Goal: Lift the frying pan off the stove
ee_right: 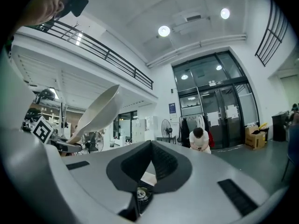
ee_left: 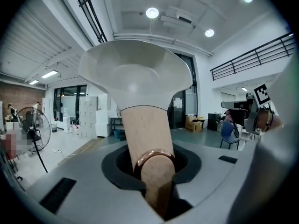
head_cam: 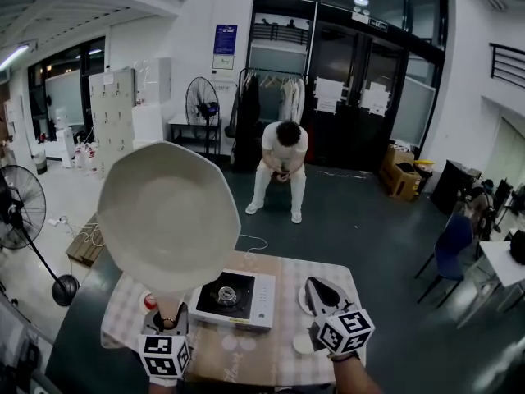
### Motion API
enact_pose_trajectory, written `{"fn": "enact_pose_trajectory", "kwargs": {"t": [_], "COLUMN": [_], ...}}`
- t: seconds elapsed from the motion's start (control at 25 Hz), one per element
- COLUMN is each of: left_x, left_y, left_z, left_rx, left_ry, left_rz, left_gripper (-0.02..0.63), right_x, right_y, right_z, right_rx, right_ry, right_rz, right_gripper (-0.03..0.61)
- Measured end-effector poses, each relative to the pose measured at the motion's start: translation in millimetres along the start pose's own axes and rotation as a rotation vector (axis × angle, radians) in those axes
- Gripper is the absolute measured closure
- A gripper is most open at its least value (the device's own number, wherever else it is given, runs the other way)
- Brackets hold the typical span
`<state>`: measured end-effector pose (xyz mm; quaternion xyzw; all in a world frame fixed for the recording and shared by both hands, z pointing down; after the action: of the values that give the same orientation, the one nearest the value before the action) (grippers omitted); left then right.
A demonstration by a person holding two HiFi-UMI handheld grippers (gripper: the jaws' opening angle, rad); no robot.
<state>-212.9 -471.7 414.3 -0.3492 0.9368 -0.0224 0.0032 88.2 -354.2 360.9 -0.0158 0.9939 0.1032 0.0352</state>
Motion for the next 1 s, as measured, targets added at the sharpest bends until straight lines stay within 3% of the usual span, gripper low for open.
{"fn": "enact_pose_trajectory", "kwargs": {"t": [0.2,0.52,0.72,1.0], "left_x": [-2.2,1.0,6.7,1.7], "left_y": [-0.3,15.4,22.2,23.8], "left_z": [-1.1,-2.0,-1.9,-6.1], "left_rx": [-0.008,-0.002,0.000,-0.013], "left_ry": [-0.034,-0.048,-0.100,-0.085], "left_rz": [-0.025,-0.051,-0.032,-0.049], "left_gripper": [0.488,0.488,0.488,0.488], "right_x": [-5.1,17.9,26.6,28.6], "right_y": [1.8,-8.9,-10.0,-3.3], "right_z": [-5.1,-6.3,-12.3,-14.0], "right_rx": [-0.015,-0.011,0.005,0.007], "right_ry": [-0.023,-0.039,-0.056,-0.054], "right_rz": [-0.026,0.016,0.042,0.042], "right_gripper": [0.572,0.572,0.572,0.572]}}
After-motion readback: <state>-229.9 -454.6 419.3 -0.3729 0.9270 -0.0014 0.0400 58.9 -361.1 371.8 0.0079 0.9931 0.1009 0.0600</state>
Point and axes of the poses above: the fingertips, and each gripper's own axes: y backward along the fingers, x to its left, z out of its top, the point moved 3 cm from there along y, backward along the fingers, and after that the axes turned 12 degrees about -x, right-handed, at the moved point
